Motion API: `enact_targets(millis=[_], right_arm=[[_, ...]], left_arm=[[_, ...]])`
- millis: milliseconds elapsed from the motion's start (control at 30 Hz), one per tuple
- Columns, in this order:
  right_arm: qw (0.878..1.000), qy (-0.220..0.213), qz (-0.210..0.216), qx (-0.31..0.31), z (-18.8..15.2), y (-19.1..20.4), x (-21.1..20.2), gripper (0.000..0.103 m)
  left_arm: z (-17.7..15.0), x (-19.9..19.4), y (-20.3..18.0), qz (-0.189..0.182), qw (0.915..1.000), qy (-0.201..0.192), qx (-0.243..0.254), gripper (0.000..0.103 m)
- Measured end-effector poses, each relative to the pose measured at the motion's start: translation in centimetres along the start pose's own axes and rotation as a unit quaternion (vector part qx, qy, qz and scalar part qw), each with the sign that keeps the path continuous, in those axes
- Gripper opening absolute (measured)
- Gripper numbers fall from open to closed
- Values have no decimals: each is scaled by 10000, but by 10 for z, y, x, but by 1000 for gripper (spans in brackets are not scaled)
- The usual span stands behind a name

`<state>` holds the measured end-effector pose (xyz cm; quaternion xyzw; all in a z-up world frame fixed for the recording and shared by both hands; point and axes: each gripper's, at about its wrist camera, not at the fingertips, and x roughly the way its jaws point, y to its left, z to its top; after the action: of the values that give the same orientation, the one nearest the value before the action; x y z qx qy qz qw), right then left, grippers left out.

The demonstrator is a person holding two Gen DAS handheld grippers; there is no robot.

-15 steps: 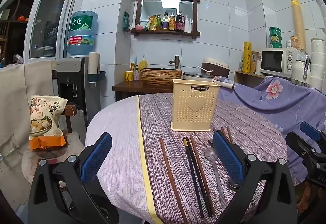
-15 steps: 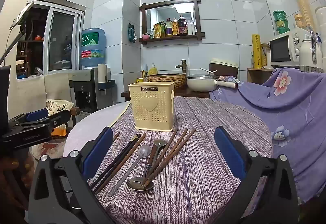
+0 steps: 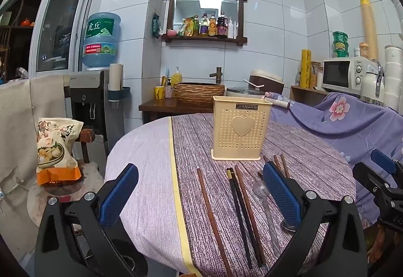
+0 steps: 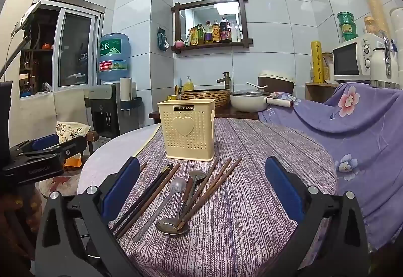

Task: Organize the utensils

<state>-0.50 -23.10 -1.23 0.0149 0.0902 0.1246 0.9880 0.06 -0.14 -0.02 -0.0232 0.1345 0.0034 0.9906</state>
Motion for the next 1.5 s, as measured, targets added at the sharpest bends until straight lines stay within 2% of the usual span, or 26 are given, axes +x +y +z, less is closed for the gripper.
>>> enact_targets(millis=[1500], right_arm=[[10000, 95, 1, -15, -5, 5, 11, 98]], left_arm=[[-6, 5, 2, -24, 10000, 76, -3, 97]])
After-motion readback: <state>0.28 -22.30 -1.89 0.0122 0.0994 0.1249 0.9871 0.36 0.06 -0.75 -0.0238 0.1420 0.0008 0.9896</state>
